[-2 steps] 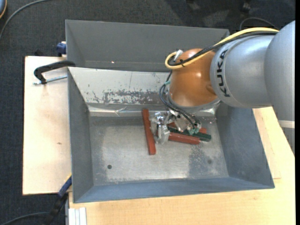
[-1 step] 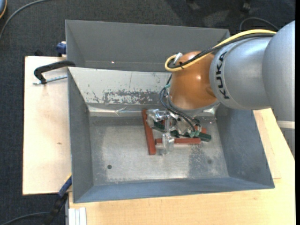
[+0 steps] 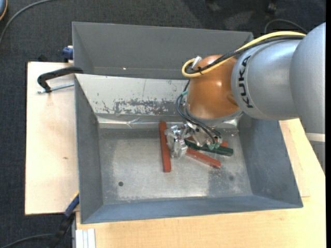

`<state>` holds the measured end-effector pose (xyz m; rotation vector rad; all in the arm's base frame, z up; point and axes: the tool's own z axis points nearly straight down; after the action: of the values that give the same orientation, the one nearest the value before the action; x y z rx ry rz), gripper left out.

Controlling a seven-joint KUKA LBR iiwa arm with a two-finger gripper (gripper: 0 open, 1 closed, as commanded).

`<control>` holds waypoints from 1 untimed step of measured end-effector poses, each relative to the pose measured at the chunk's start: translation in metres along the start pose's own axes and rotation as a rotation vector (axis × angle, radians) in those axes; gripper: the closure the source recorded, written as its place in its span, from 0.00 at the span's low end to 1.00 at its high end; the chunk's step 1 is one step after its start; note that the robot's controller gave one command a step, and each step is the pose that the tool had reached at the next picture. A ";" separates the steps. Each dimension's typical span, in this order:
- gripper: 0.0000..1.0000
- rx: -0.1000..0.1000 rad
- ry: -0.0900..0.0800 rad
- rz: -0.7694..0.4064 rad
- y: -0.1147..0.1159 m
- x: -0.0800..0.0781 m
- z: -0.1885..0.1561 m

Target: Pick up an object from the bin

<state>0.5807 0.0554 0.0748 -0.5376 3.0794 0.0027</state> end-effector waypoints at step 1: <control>0.00 -0.001 0.010 -0.001 0.000 0.003 0.003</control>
Offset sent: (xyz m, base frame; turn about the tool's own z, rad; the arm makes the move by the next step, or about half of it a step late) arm 0.0000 0.0000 0.0000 0.0000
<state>0.5778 0.0546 0.0718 -0.5406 3.0889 0.0020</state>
